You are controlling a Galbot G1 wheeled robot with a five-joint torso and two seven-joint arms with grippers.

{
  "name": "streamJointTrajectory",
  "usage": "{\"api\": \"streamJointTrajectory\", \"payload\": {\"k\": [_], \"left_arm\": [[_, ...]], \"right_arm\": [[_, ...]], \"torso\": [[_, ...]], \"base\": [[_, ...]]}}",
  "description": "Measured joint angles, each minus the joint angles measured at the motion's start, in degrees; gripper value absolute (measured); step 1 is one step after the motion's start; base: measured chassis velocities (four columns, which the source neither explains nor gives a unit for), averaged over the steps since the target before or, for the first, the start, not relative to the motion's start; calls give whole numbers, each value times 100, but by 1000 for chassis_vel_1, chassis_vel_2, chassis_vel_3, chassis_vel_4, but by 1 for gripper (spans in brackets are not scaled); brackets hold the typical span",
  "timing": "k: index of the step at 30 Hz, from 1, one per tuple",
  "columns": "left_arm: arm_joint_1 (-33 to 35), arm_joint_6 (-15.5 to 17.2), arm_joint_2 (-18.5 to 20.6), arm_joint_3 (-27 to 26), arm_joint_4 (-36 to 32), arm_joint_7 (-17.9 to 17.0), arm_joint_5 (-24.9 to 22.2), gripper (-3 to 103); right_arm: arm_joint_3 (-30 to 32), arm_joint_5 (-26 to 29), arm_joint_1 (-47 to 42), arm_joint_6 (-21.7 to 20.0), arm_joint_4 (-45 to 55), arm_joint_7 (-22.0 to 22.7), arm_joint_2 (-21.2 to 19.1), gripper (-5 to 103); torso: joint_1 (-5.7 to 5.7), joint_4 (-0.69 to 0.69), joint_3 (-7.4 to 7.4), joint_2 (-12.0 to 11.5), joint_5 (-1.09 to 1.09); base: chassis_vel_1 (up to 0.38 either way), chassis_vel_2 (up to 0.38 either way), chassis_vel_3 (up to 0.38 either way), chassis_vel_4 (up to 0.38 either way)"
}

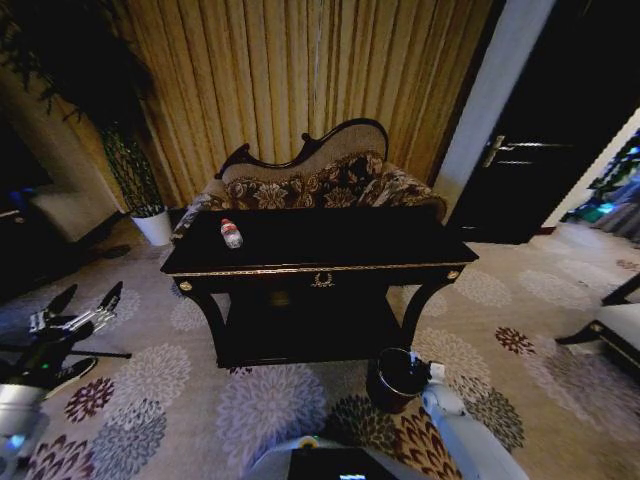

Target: Move to the front of the table and place the trash on the table into the trash bin.

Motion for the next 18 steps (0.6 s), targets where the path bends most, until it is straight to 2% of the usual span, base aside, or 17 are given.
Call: {"api": "streamJointTrajectory", "payload": {"k": [14,15,17,18], "left_arm": [[5,-12,-27,4,-16,25,7,100],[6,-23,-27,2,-15,35,7,100],[8,-28,-27,2,-14,42,7,100],[8,-28,-27,2,-14,42,7,100]], "right_arm": [[7,-85,-75,92,139,-5,19,0],[16,-147,-98,92,170,-27,18,-3],[38,-227,-126,92,203,-105,18,8],[38,-227,-126,92,203,-105,18,8]], "torso": [[0,1,0,0,0],[0,1,0,0,0],[0,0,0,0,0],[0,0,0,0,0]], "base": [[0,0,0,0],[0,0,0,0],[0,0,0,0],[0,0,0,0]]}}
